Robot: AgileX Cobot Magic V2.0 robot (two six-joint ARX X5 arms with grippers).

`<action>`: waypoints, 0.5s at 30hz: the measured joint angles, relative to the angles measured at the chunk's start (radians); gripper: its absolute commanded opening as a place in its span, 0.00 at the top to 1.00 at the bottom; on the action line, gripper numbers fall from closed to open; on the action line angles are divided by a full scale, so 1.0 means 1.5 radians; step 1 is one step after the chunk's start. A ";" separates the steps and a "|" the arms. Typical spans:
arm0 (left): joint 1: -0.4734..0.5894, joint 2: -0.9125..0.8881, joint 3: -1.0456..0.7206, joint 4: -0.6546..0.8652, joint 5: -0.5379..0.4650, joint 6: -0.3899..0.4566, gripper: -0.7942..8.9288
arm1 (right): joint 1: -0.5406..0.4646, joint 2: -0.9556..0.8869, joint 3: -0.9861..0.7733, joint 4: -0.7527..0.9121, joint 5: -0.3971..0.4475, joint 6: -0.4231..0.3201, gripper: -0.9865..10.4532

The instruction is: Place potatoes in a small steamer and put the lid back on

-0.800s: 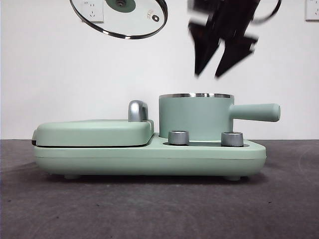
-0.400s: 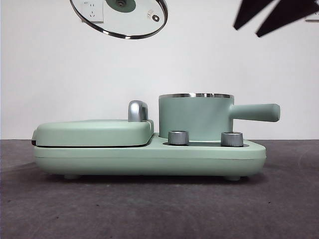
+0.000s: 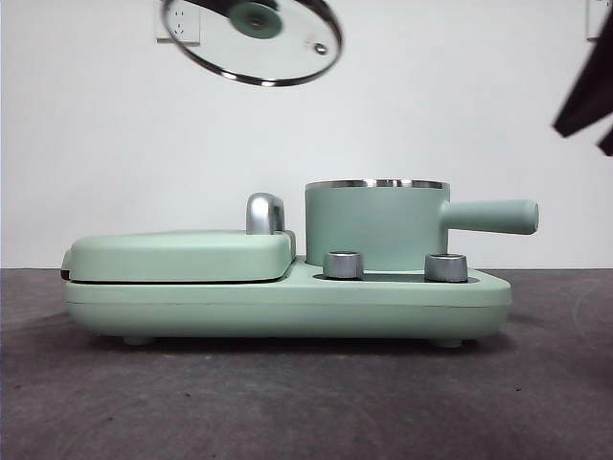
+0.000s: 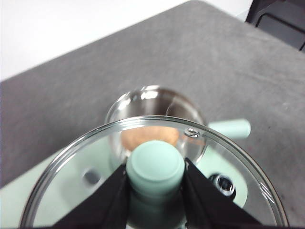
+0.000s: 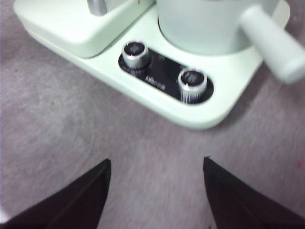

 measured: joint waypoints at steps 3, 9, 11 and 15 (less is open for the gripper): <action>-0.018 0.027 0.000 0.058 0.000 0.000 0.91 | 0.000 -0.045 -0.004 -0.031 0.003 0.016 0.65; -0.038 0.101 0.000 0.201 0.001 0.000 0.91 | 0.000 -0.105 -0.004 -0.034 0.017 0.028 0.65; -0.041 0.129 0.000 0.247 0.000 0.000 0.91 | 0.000 -0.112 -0.004 -0.035 0.017 0.034 0.65; -0.043 0.184 0.000 0.331 0.000 0.000 0.91 | 0.000 -0.113 -0.004 -0.035 0.017 0.039 0.65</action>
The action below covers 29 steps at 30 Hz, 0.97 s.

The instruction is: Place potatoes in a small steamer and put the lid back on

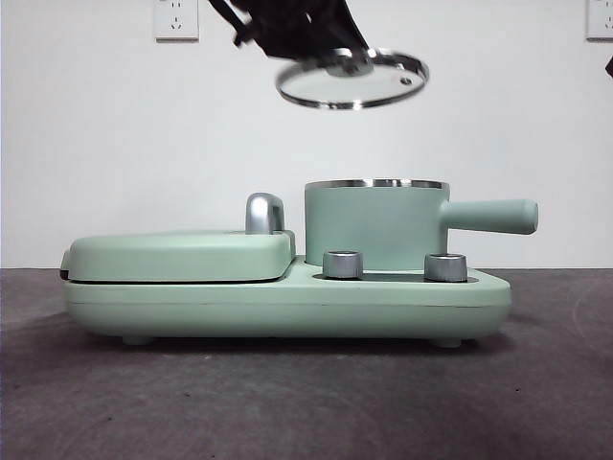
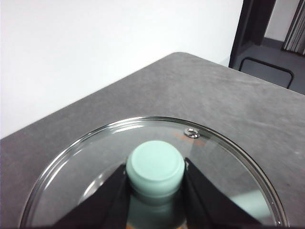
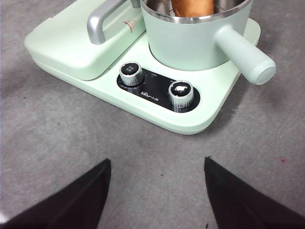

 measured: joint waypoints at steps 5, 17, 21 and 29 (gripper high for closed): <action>0.000 0.054 0.000 0.050 0.000 0.000 0.91 | 0.000 0.001 0.000 -0.001 0.000 0.001 0.65; 0.000 0.119 0.000 0.099 0.000 0.000 0.91 | 0.000 0.001 0.000 -0.001 0.000 0.002 0.65; 0.000 0.124 0.000 0.100 0.000 0.000 0.91 | 0.000 0.001 0.000 -0.001 0.000 0.002 0.65; 0.000 0.148 0.000 0.106 0.000 0.005 0.91 | 0.000 0.001 0.000 -0.001 0.000 0.002 0.65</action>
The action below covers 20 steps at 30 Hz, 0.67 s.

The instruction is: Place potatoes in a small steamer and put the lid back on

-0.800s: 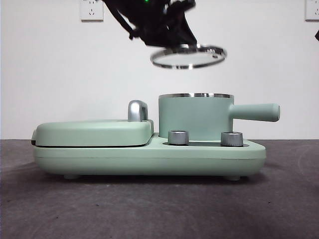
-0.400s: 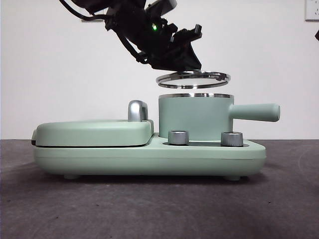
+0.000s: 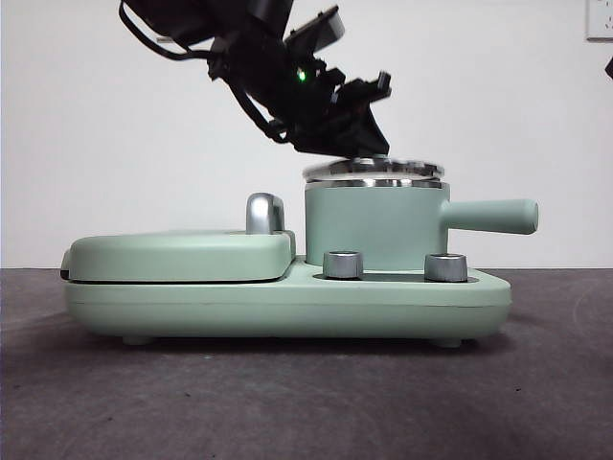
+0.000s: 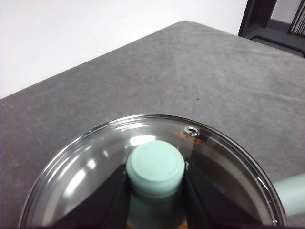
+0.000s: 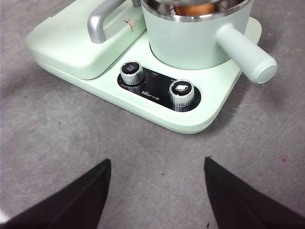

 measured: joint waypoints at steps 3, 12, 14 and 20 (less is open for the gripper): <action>0.000 0.001 0.000 0.001 0.000 0.002 0.91 | 0.000 0.000 0.000 0.000 0.000 0.000 0.65; -0.002 0.001 0.004 -0.015 0.000 0.013 0.91 | 0.000 0.000 0.000 0.000 0.000 0.000 0.65; -0.003 0.001 0.005 -0.018 -0.001 0.014 0.91 | 0.000 0.000 0.000 0.000 0.000 0.000 0.65; -0.014 0.005 0.005 -0.022 -0.006 0.016 0.91 | 0.000 0.000 0.000 0.000 0.000 0.000 0.65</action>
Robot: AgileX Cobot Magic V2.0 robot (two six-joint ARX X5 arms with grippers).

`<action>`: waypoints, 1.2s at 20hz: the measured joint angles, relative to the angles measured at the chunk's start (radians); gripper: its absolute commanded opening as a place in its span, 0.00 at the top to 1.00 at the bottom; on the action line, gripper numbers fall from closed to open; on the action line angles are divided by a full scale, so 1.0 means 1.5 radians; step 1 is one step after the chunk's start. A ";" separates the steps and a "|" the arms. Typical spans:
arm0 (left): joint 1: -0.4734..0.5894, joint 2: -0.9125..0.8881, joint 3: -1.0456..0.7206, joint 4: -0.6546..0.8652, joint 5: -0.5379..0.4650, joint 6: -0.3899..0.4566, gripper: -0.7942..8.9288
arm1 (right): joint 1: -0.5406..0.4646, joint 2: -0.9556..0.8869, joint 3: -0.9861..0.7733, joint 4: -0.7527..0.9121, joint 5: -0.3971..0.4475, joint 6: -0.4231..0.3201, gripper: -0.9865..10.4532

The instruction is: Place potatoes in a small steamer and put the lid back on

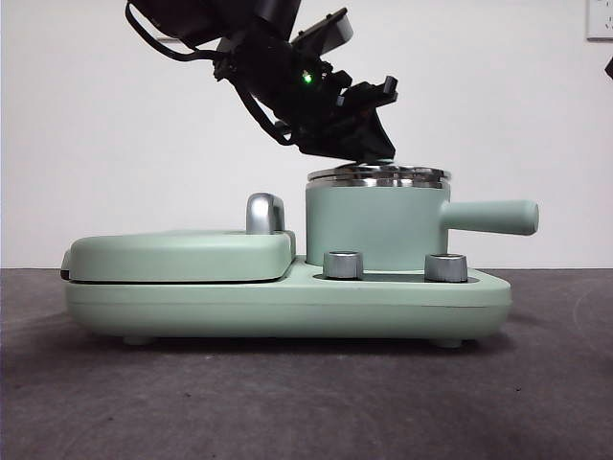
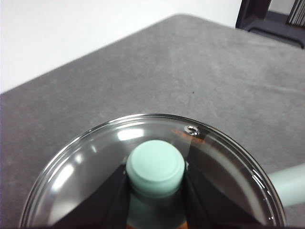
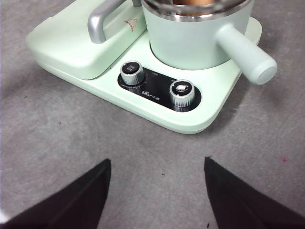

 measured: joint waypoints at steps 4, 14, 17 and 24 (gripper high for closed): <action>-0.002 0.008 0.006 0.006 -0.001 0.001 0.91 | 0.000 0.000 0.000 0.000 0.000 0.000 0.65; -0.011 0.009 0.019 -0.026 -0.047 0.031 0.91 | 0.000 0.000 0.000 0.000 0.000 0.000 0.65; -0.014 0.005 0.022 -0.051 -0.060 0.034 0.91 | 0.000 0.000 0.000 0.000 0.000 0.000 0.65; -0.014 -0.009 0.026 -0.093 -0.070 0.036 0.91 | 0.000 0.000 0.000 0.000 0.000 0.000 0.65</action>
